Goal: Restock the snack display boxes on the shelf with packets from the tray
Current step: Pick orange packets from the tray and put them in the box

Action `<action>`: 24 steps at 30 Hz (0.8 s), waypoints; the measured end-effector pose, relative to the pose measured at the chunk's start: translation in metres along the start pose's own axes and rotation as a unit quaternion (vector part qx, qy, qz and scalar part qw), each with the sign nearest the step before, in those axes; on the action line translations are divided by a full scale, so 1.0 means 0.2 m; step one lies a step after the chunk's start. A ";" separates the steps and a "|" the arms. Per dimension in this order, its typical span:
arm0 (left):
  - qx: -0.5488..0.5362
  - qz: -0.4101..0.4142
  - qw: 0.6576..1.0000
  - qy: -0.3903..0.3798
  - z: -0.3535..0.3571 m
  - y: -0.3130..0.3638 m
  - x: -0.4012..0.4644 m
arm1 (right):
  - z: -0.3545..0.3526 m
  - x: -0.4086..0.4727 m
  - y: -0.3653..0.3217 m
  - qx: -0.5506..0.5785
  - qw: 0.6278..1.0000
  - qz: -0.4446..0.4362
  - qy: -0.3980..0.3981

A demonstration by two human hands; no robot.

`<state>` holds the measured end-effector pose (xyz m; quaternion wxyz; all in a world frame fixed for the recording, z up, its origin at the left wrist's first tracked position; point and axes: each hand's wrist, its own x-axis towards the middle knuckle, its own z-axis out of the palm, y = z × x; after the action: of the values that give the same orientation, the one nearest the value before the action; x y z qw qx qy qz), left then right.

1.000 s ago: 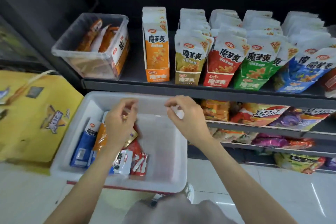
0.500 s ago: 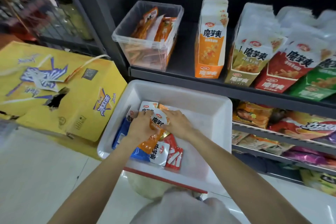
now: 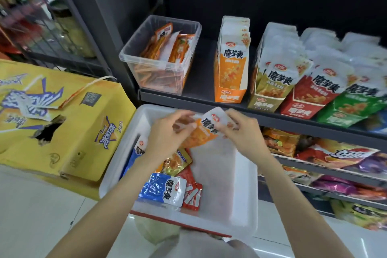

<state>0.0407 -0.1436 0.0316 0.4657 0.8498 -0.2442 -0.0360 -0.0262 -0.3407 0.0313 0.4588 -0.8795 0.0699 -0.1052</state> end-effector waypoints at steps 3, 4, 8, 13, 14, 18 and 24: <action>-0.039 0.068 0.986 0.149 -0.02 0.11 0.12 | -0.26 0.01 -0.18 -0.075 0.980 -0.081 0.168; -0.039 0.090 0.980 0.173 -0.02 0.12 0.16 | -0.33 0.02 -0.23 -0.093 0.966 -0.102 0.219; 0.057 0.176 0.972 0.142 0.04 0.14 0.33 | -0.51 0.14 -0.31 -0.153 0.931 -0.132 0.304; 0.206 0.220 0.951 0.068 0.18 0.12 0.45 | -0.54 0.39 -0.34 -0.311 0.908 -0.146 0.238; 0.227 0.224 0.946 0.065 0.20 0.12 0.46 | -0.53 0.43 -0.35 -0.356 0.898 -0.143 0.215; 0.240 0.218 0.943 0.072 0.22 0.15 0.49 | -0.50 0.57 -0.39 -0.501 0.839 -0.129 0.166; 0.238 0.219 0.943 0.073 0.22 0.16 0.50 | -0.57 0.67 -0.37 -0.550 0.820 -0.082 0.134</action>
<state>0.1034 -0.2371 0.0501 0.2626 0.8618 -0.3908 0.1887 0.0767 -0.4174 0.1721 -0.1254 -0.9653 0.1043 -0.2039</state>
